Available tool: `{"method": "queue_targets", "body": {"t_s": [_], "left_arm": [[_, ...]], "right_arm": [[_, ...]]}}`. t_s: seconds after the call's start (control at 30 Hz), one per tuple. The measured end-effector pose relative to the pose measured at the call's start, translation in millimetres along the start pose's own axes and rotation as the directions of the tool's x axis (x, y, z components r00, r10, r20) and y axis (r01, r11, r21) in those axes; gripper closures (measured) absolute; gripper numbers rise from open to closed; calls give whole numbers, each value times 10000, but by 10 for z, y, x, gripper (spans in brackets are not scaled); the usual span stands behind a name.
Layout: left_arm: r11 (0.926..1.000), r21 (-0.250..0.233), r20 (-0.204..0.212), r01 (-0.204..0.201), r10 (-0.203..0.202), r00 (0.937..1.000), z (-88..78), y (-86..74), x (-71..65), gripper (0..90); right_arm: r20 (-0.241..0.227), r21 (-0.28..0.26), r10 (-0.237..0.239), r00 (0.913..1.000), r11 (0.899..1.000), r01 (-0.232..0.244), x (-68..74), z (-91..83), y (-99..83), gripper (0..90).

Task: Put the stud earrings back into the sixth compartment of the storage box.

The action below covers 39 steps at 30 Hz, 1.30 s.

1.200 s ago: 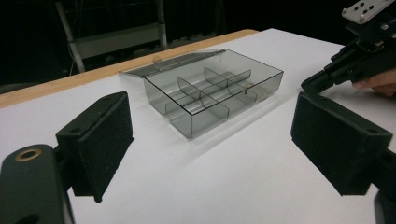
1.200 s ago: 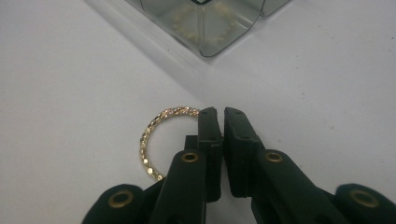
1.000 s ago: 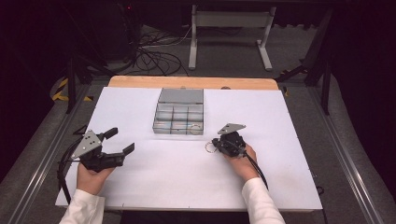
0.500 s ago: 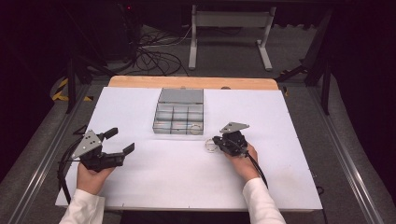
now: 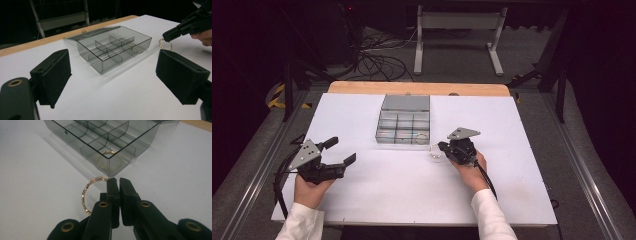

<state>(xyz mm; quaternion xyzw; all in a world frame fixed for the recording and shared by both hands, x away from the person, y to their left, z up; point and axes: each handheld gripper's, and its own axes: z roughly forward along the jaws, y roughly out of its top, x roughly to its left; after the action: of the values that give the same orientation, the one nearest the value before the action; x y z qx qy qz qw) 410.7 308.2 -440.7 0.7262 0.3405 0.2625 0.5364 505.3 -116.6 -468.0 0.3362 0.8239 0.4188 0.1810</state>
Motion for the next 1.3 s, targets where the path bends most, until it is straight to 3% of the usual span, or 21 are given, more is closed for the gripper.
{"method": "queue_targets", "body": {"t_s": [0.6, 1.3], "left_arm": [[10000, -42, 1, 19, -19, 10000, -10, 3, 2, 134], [10000, -76, 1, 52, -52, 10000, -7, 0, 6, 134]], "right_arm": [[137, -635, 66, 9999, 9980, -57, 27, 19, 279, 875], [549, -926, 309, 9980, 9954, -257, 38, 250, 555, 875]]}}
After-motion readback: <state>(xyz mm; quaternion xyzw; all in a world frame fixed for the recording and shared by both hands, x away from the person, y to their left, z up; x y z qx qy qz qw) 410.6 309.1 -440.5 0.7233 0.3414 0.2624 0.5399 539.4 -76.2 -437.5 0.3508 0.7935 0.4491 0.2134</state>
